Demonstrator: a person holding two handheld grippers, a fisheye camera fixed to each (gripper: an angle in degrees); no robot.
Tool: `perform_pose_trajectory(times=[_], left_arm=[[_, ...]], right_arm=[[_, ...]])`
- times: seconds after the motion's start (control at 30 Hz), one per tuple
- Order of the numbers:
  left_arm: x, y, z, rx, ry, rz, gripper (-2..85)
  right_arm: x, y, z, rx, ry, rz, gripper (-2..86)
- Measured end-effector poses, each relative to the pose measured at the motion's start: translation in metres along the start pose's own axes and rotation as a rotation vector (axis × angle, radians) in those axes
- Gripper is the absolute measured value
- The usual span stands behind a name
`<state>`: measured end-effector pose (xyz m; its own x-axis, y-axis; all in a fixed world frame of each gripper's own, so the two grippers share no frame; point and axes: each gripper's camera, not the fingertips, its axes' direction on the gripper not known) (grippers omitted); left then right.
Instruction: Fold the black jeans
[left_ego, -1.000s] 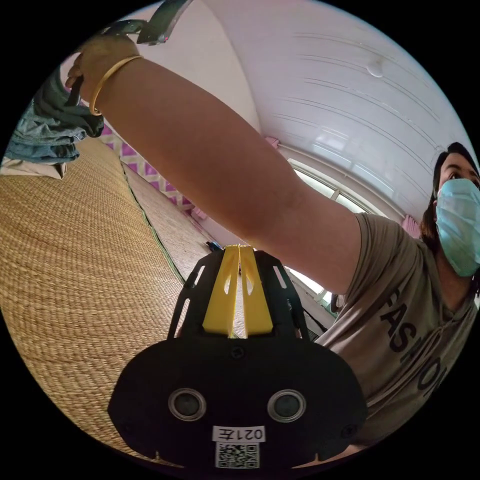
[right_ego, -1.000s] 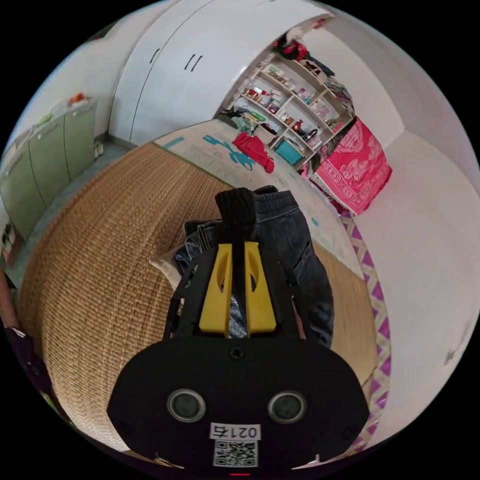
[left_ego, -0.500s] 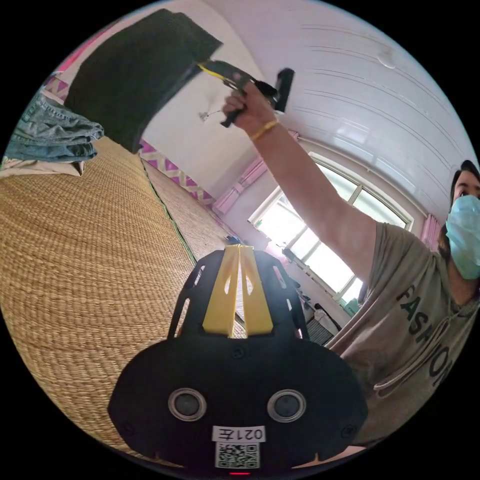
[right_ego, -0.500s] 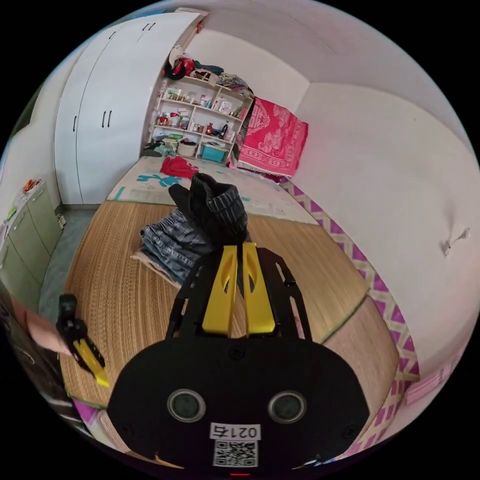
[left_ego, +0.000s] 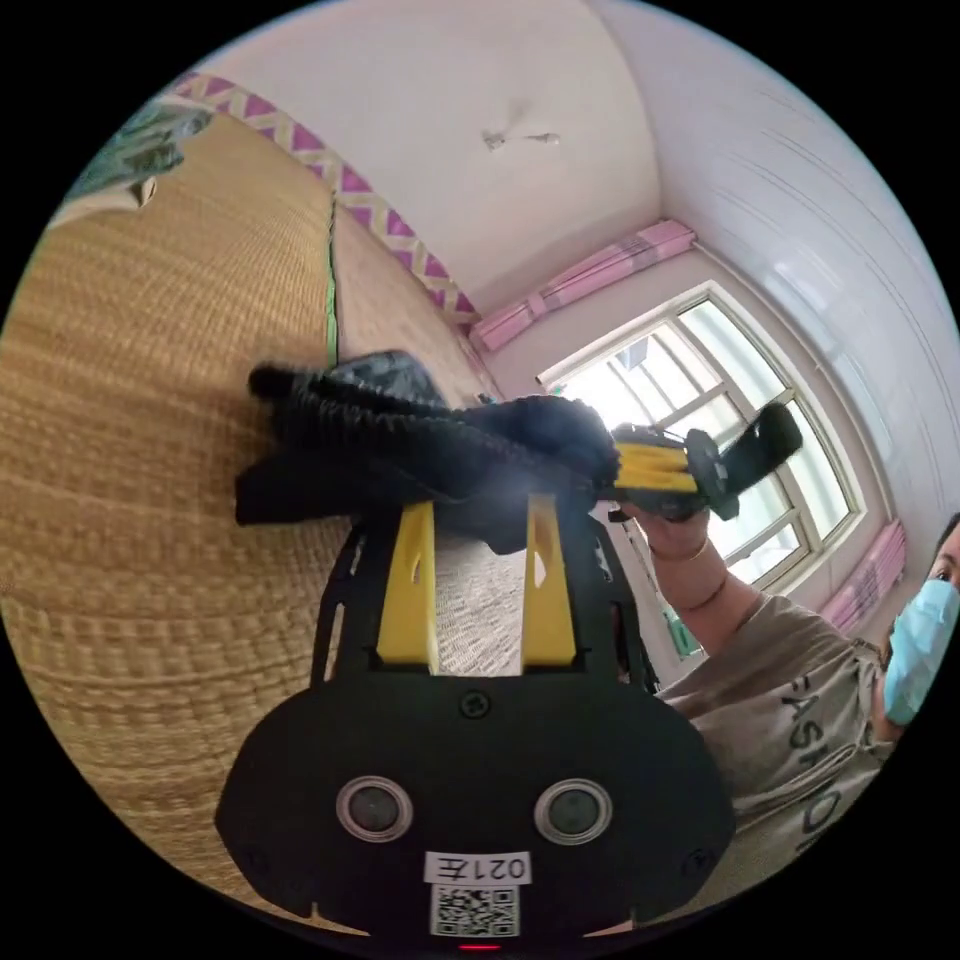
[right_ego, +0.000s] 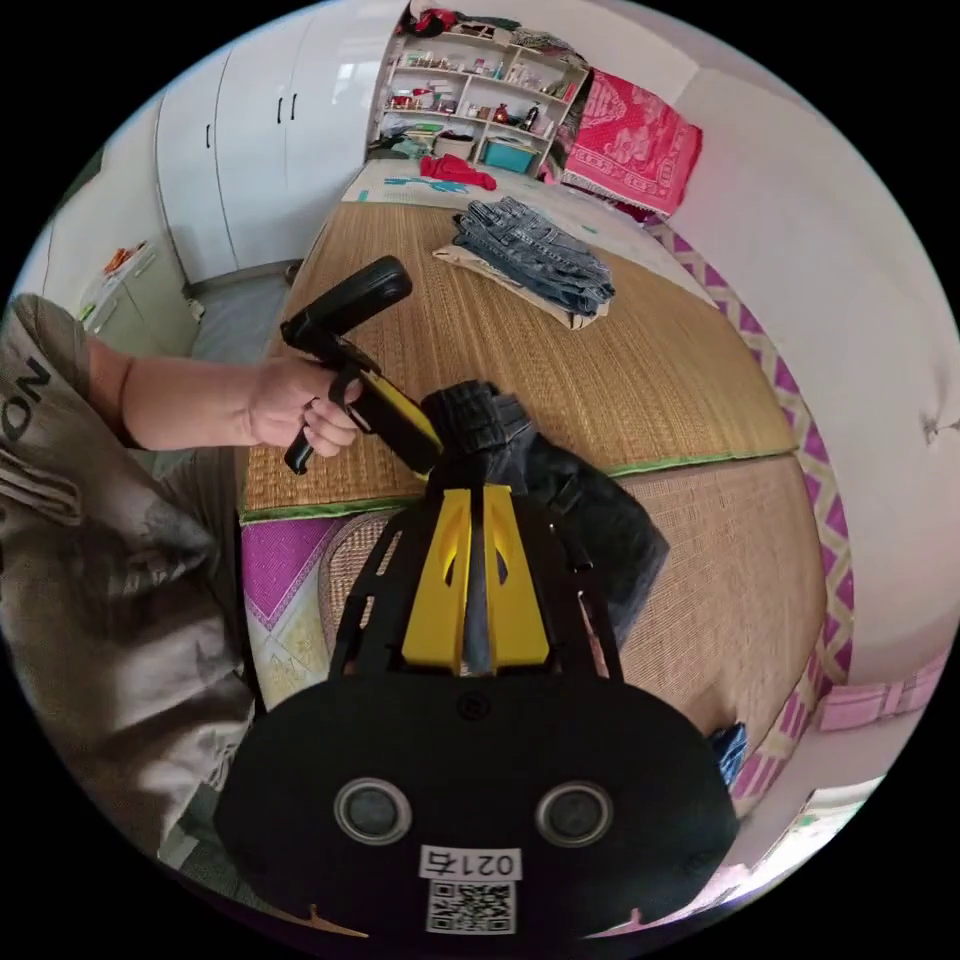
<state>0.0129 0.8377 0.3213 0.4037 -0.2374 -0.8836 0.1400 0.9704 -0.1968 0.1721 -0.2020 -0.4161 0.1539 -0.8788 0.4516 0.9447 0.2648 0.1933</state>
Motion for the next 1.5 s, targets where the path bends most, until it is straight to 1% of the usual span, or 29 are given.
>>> perform_pose_trajectory(times=[0.1,0.17,0.23,0.27,0.33,0.37,0.43,0.57,0.67,0.77,0.83,0.9,1.0,1.1,1.17,1.23,1.27,1.3,1.37,1.43,1.47,1.5], left_arm=[[-0.004,0.01,-0.022,-0.017,0.064,-0.077,13.3],[0.006,0.01,-0.041,-0.018,0.045,-0.087,13.0],[0.025,0.008,-0.063,-0.014,0.007,-0.071,12.7],[0.039,0.006,-0.079,-0.001,-0.035,-0.06,12.7],[0.063,0.003,-0.107,0.017,-0.088,-0.036,12.7],[0.081,0.001,-0.124,0.017,-0.149,-0.018,12.7],[0.107,-0.002,-0.148,0.026,-0.223,0.014,12.7],[0.165,-0.014,-0.191,0.026,-0.363,0.084,12.1],[0.197,-0.028,-0.209,-0.003,-0.418,0.117,11.7],[0.221,-0.047,-0.228,-0.023,-0.428,0.126,11.7],[0.235,-0.06,-0.238,-0.024,-0.44,0.135,11.7],[0.254,-0.08,-0.25,-0.022,-0.459,0.145,11.8],[0.278,-0.103,-0.263,-0.025,-0.476,0.157,11.9],[0.303,-0.122,-0.282,-0.022,-0.493,0.162,11.8],[0.316,-0.134,-0.293,-0.025,-0.51,0.165,11.7],[0.328,-0.149,-0.301,-0.033,-0.521,0.17,11.8],[0.337,-0.159,-0.305,-0.034,-0.531,0.174,11.8],[0.346,-0.171,-0.309,-0.034,-0.537,0.18,11.7],[0.359,-0.188,-0.314,-0.027,-0.546,0.185,11.6],[0.371,-0.205,-0.317,-0.028,-0.553,0.192,11.4],[0.379,-0.218,-0.317,-0.033,-0.554,0.195,11.3],[0.387,-0.232,-0.314,-0.044,-0.551,0.2,11.2]], right_arm=[[-0.011,0.013,0.002,0.089,-0.07,0.105,0.9],[-0.015,0.019,-0.006,0.183,-0.065,0.149,1.5],[-0.029,0.009,-0.007,0.242,-0.063,0.142,4.5],[-0.036,0.004,-0.003,0.235,-0.055,0.127,5.6],[-0.076,-0.023,0.036,0.154,-0.037,0.034,9.4],[-0.086,-0.029,0.049,0.13,-0.024,0.014,9.9],[-0.121,-0.047,0.101,0.061,0.038,-0.051,11.4],[-0.148,-0.068,0.173,-0.006,0.014,-0.043,11.8],[-0.157,-0.075,0.205,0.009,-0.085,0.026,11.3],[-0.197,-0.078,0.219,0.023,-0.009,-0.034,11.2],[-0.239,-0.081,0.248,0.01,0.113,-0.11,11.8],[-0.264,-0.084,0.279,-0.015,0.175,-0.15,12.0],[-0.281,-0.09,0.319,-0.031,0.132,-0.11,12.0],[-0.312,-0.085,0.338,-0.018,0.104,-0.141,12.6],[-0.339,-0.079,0.365,-0.05,0.174,-0.2,13.2],[-0.368,-0.07,0.413,-0.073,0.329,-0.249,12.8],[-0.373,-0.068,0.424,-0.061,0.347,-0.249,12.3],[-0.378,-0.065,0.439,-0.03,0.332,-0.209,11.1],[-0.366,-0.06,0.446,0.046,0.215,-0.06,9.3],[-0.32,-0.036,0.442,0.216,0.013,0.198,6.4],[-0.305,-0.027,0.442,0.255,-0.035,0.26,6.0],[-0.277,-0.005,0.444,0.327,-0.107,0.377,5.4]])
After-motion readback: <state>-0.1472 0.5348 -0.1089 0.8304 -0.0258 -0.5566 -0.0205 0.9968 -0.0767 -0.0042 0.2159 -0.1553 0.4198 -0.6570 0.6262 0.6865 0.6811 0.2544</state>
